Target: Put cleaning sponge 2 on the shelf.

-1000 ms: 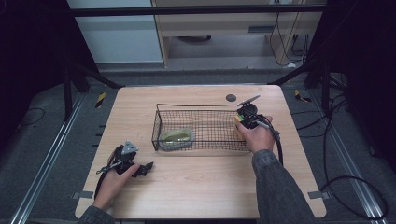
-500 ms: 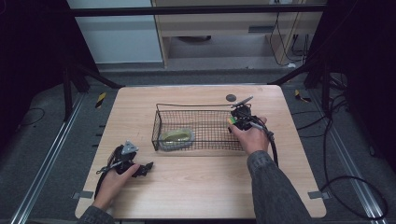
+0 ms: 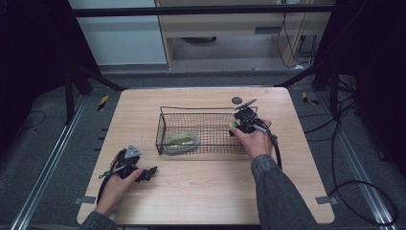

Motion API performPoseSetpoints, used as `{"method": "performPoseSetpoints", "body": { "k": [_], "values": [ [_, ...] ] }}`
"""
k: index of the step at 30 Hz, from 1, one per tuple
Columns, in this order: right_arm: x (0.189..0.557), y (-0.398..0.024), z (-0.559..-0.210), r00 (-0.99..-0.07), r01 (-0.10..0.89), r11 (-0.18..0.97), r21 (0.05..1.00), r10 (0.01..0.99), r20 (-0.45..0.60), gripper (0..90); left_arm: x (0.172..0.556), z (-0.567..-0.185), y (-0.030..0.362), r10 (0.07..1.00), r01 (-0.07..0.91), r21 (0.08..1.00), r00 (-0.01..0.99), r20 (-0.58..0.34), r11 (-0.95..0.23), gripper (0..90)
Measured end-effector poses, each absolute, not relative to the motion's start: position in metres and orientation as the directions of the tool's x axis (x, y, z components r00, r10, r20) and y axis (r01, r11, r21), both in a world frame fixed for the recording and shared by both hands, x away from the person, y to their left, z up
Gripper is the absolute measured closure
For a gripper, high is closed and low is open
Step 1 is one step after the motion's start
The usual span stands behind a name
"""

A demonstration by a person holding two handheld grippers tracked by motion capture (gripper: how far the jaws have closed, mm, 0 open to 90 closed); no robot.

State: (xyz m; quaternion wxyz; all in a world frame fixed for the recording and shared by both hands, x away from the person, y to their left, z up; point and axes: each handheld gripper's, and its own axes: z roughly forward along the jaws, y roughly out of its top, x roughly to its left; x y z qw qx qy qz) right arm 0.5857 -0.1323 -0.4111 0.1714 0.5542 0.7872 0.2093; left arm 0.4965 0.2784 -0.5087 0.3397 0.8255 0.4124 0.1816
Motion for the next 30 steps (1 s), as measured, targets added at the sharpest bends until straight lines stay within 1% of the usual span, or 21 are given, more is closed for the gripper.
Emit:
{"method": "performPoseSetpoints", "body": {
  "k": [3, 5, 8, 13, 30],
  "values": [
    [0.5857, -0.1318, -0.4108, -0.327, 0.796, 0.301, 0.525, 0.944, -0.044, 26.7, 0.4965, -0.5087, 0.2784, 0.804, 0.558, 0.711, 0.594, 0.020, -0.429, 0.0],
    [0.5854, -0.1313, -0.4114, -0.330, 0.793, 0.308, 0.525, 0.942, -0.054, 22.0, 0.4965, -0.5087, 0.2784, 0.804, 0.558, 0.711, 0.594, 0.020, -0.429, 0.0],
    [0.5843, -0.1293, -0.4110, -0.325, 0.792, 0.304, 0.530, 0.944, -0.056, 17.5, 0.4965, -0.5087, 0.2784, 0.804, 0.558, 0.711, 0.594, 0.019, -0.429, 0.0],
    [0.5826, -0.1267, -0.4084, -0.331, 0.779, 0.306, 0.547, 0.942, -0.054, 12.4, 0.4965, -0.5087, 0.2784, 0.804, 0.558, 0.711, 0.594, 0.019, -0.429, 0.0],
    [0.5772, -0.1275, -0.4029, -0.351, 0.758, 0.321, 0.569, 0.934, -0.059, 12.5, 0.4965, -0.5087, 0.2784, 0.804, 0.558, 0.711, 0.594, 0.020, -0.429, 0.0]
  ]
}}
